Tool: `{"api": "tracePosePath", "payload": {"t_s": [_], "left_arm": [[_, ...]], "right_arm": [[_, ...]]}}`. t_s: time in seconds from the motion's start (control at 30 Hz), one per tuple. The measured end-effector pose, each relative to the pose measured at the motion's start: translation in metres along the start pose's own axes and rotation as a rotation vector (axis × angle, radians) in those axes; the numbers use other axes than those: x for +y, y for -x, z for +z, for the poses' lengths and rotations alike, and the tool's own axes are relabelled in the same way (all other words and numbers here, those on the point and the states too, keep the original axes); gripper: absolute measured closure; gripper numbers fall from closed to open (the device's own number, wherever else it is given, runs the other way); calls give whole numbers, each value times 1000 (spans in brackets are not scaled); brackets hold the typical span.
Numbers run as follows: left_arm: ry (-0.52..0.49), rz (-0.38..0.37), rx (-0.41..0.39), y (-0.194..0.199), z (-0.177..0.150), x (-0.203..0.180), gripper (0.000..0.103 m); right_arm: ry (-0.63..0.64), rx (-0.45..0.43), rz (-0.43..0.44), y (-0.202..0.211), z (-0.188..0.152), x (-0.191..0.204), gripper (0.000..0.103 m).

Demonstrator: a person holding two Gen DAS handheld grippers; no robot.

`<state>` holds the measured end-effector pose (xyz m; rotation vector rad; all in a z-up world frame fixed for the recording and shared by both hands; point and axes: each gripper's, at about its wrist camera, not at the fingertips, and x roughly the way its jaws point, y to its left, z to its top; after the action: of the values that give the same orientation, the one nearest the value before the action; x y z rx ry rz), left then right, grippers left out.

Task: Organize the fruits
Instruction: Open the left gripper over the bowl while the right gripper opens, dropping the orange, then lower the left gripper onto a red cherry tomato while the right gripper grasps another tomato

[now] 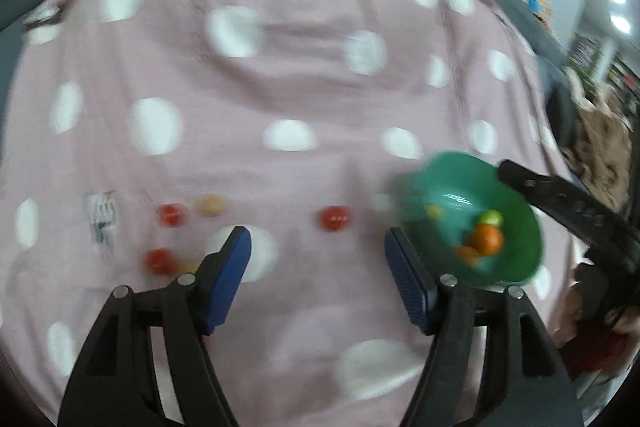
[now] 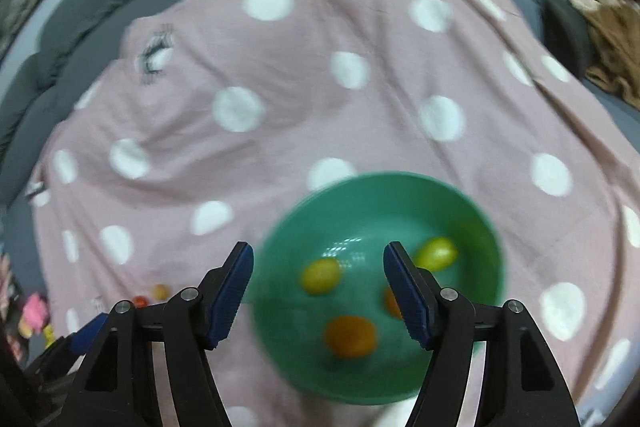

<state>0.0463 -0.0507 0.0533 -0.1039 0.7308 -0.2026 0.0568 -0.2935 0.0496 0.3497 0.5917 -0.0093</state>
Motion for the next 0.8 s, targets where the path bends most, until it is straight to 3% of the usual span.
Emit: {"api": "tracePosePath", "payload": {"t_s": [0.07, 0.2, 0.33, 0.4, 0.6, 0.8], "left_arm": [[61, 36, -12, 6, -5, 28, 30], [198, 49, 3, 8, -23, 82, 31], [237, 31, 41, -2, -31, 96, 33], [236, 28, 77, -11, -34, 95, 45], [124, 85, 154, -25, -44, 78, 69], [115, 85, 244, -40, -53, 78, 71]], "right_arm": [[34, 12, 38, -8, -5, 18, 33], [129, 76, 12, -26, -18, 53, 33], [166, 149, 152, -37, -31, 82, 36], [189, 177, 203, -43, -38, 93, 42], [250, 299, 119, -83, -56, 114, 61], [232, 351, 52, -104, -61, 116, 61]]}}
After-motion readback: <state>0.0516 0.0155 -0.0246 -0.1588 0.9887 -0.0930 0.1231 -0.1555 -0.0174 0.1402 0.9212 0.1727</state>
